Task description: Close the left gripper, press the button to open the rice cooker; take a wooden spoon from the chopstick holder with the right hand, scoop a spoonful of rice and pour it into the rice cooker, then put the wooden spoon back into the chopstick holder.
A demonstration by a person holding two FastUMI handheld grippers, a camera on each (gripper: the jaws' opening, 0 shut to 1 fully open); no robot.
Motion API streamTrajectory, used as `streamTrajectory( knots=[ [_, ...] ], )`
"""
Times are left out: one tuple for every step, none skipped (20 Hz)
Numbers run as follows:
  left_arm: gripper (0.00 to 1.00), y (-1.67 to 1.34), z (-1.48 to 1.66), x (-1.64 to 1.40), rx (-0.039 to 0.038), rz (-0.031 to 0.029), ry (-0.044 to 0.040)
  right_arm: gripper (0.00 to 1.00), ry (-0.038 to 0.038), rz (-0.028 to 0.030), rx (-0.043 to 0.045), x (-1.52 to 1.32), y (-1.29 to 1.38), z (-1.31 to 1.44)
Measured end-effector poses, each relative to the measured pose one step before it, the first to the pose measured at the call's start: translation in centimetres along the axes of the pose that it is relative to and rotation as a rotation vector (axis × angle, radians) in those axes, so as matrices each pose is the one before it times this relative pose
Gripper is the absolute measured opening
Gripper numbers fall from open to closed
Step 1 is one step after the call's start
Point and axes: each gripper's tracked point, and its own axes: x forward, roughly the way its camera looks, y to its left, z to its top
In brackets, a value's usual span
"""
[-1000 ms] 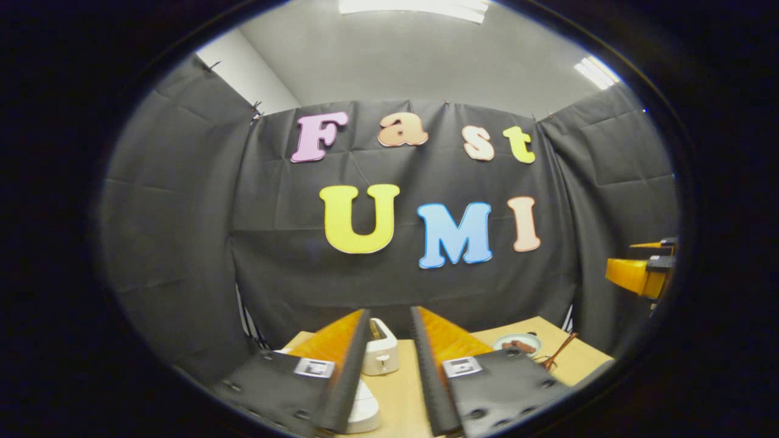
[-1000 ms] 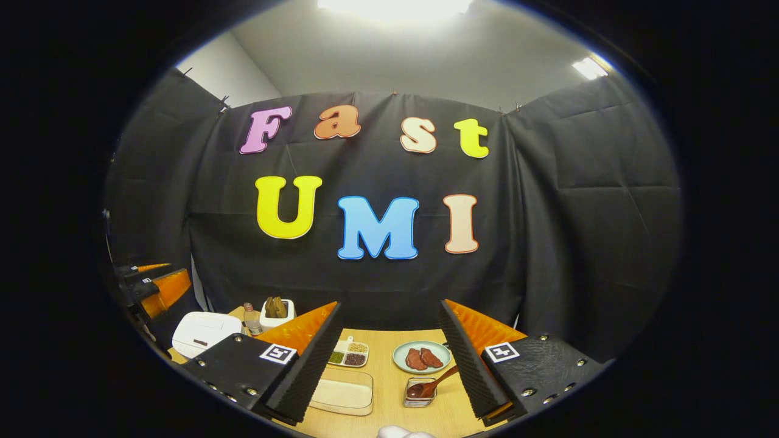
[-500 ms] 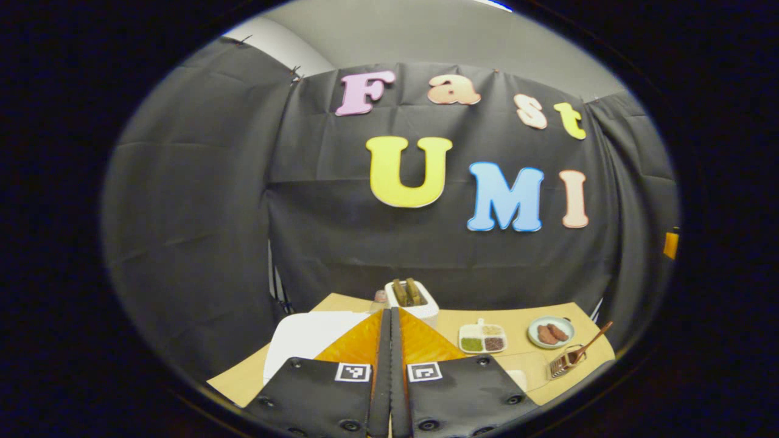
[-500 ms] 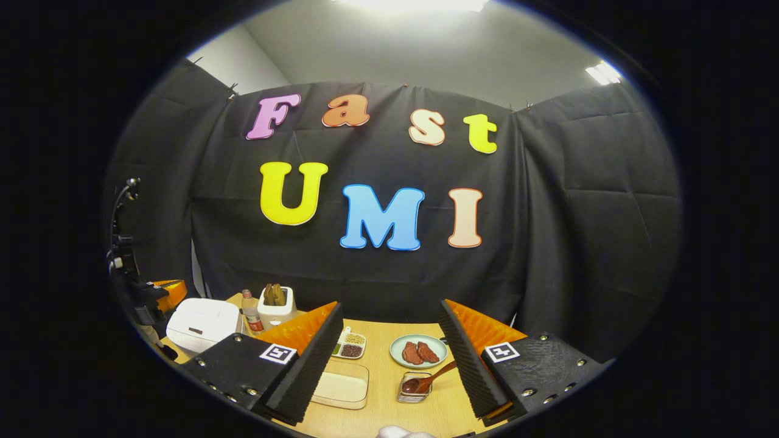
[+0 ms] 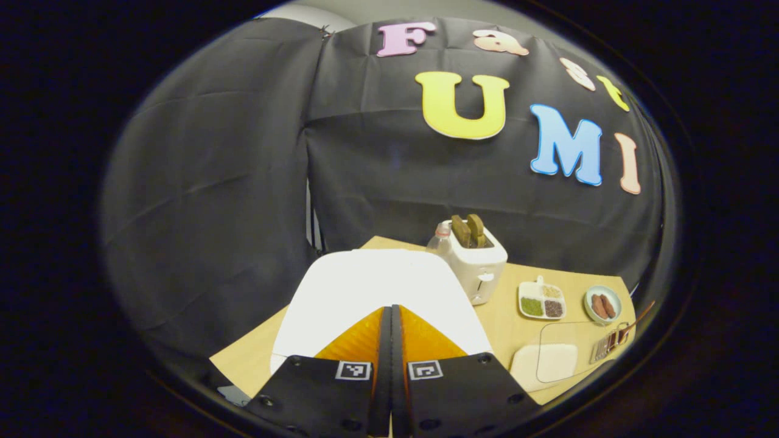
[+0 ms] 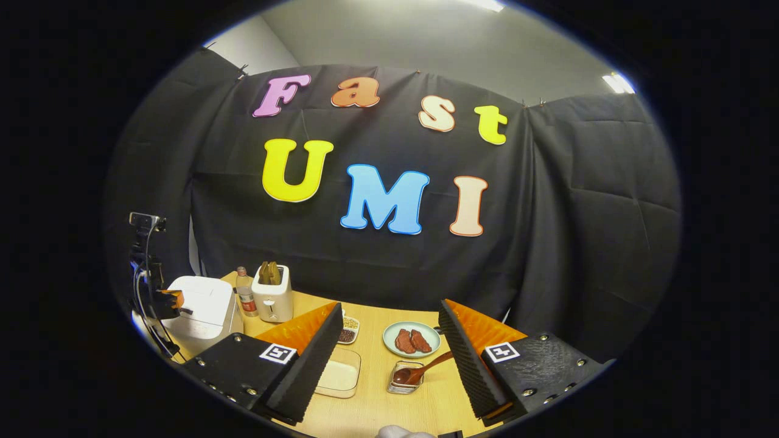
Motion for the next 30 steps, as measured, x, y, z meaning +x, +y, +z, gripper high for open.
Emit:
streamTrajectory(
  knots=[
    [0.09, 0.013, -0.485, 0.230, -0.00335, -0.00147, 0.01122, 0.97, 0.01109, 0.00086, -0.00096, -0.036, 0.003, -0.339],
    [0.08, 0.113, -0.310, 0.286, 0.00777, 0.00926, 0.01309, 0.97, 0.00527, 0.00283, -0.00113, 0.049, 0.026, -0.169],
    [0.08, 0.150, -0.478, 0.377, 0.01227, 0.01160, 0.00409, 0.97, 0.00551, -0.00004, -0.00027, -0.002, -0.052, -0.235],
    [0.08, 0.139, -0.449, 0.215, 0.00682, 0.00446, 0.01572, 0.97, 0.00257, 0.00034, 0.00063, -0.024, -0.037, -0.049],
    [0.08, -0.102, -0.864, 0.176, -0.00494, 0.00026, 0.02627, 0.97, 0.00034, 0.00004, 0.00218, 0.008, 0.022, -0.022],
    [0.08, -0.149, -0.725, 0.273, -0.01375, -0.00517, 0.02732, 0.97, 0.00148, 0.00306, 0.00148, 0.053, 0.121, -0.055],
    [0.08, -0.028, -0.605, -0.284, -0.00351, 0.00026, 0.01561, 0.97, 0.00306, 0.00216, -0.00025, -0.027, 0.092, -0.204],
    [0.09, -0.016, 0.502, 0.298, 0.02043, 0.00228, -0.01470, 0.97, 0.00279, 0.00194, -0.00044, 0.067, 0.032, -0.136],
    [0.09, 0.113, -0.369, 0.024, 0.01553, 0.00520, 0.00668, 0.97, 0.00498, 0.00311, 0.00060, 0.036, 0.112, -0.267],
    [0.08, 0.047, -0.272, -0.036, 0.00084, 0.00278, 0.01285, 0.97, 0.00473, 0.00415, 0.00250, 0.009, 0.133, -0.078],
    [0.09, 0.010, 0.191, -0.168, 0.00059, -0.00429, -0.00063, 0.97, 0.00421, 0.00463, 0.00378, 0.073, 0.105, -0.238],
    [0.09, -0.017, 0.398, -0.095, -0.00088, -0.00719, -0.01367, 0.97, 0.00069, 0.00362, 0.00122, -0.067, 0.121, -0.047],
    [0.09, -0.163, 0.246, -0.091, -0.01012, -0.00462, -0.01249, 0.97, -0.00334, 0.00124, -0.00217, -0.058, -0.025, -0.028],
    [0.09, 0.028, 1.425, -0.421, 0.00820, -0.00132, -0.05517, 0.97, -0.00811, 0.00058, -0.00371, -0.145, -0.050, 0.067],
    [0.09, 0.491, 2.530, -0.515, 0.02988, 0.01921, -0.09395, 0.97, -0.00864, -0.00190, -0.00194, -0.179, -0.085, 0.012],
    [0.08, 0.538, 3.116, -0.811, 0.02610, 0.01817, -0.10360, 0.97, -0.01050, -0.00028, 0.00099, -0.090, -0.078, 0.143],
    [0.08, 0.145, 3.628, -1.185, 0.01959, 0.00802, -0.10546, 0.97, -0.01587, 0.00304, 0.00607, -0.195, 0.037, 0.259],
    [0.08, 0.080, 3.892, -1.084, 0.00925, -0.01113, -0.11266, 0.97, -0.01357, 0.00265, 0.00961, -0.116, 0.091, 0.217],
    [0.08, -0.385, 3.864, -1.354, -0.00558, -0.02701, -0.06580, 0.97, -0.02007, 0.00252, 0.01114, -0.194, 0.067, 0.285],
    [0.08, -1.228, 2.715, -1.387, -0.00979, -0.04094, -0.03875, 0.97, -0.02097, 0.00435, 0.01382, -0.144, 0.022, 0.506],
    [0.08, -0.943, 1.743, -1.202, -0.00777, -0.03436, -0.02827, 0.97, -0.00466, 0.00888, 0.01154, -0.158, 0.147, -0.058],
    [0.08, -0.921, 2.002, -0.913, -0.00903, -0.02778, -0.03016, 0.96, -0.00830, 0.00050, 0.01590, -0.036, -0.041, 0.074],
    [0.08, -1.040, 1.822, -0.721, -0.01014, -0.02579, -0.02218, 0.97, -0.00330, -0.00747, 0.00935, 0.083, -0.407, 0.077],
    [0.08, -0.952, 1.515, -0.672, -0.00575, -0.02392, -0.02351, 0.97, -0.00743, -0.00426, 0.01086, 0.000, -0.194, 0.205],
    [0.08, -0.894, 1.218, -0.566, -0.00321, -0.01825, -0.01835, 0.97, -0.00403, -0.00727, 0.01226, 0.018, -0.174, -0.007],
    [0.09, -0.617, 0.718, -0.670, -0.00653, -0.01159, -0.00525, 0.97, -0.00130, -0.00612, 0.01135, -0.025, -0.278, 0.011],
    [0.09, -0.484, 0.007, -0.472, -0.01288, -0.01995, -0.00427, 0.97, 0.00214, -0.00356, 0.00785, -0.048, -0.192, -0.195],
    [0.10, -0.686, 0.097, -0.240, -0.01070, -0.01429, 0.00171, 0.97, -0.00060, -0.00665, 0.00378, -0.018, -0.346, -0.122],
    [0.26, -0.712, -0.421, -0.770, -0.01174, -0.02798, 0.00734, 0.97, 0.00033, -0.01095, 0.00095, -0.072, -0.495, -0.061],
    [0.43, -1.147, -0.396, -0.459, -0.00867, -0.03338, 0.00719, 0.96, -0.00097, -0.00795, 0.00351, -0.064, -0.416, -0.125]
  ],
)
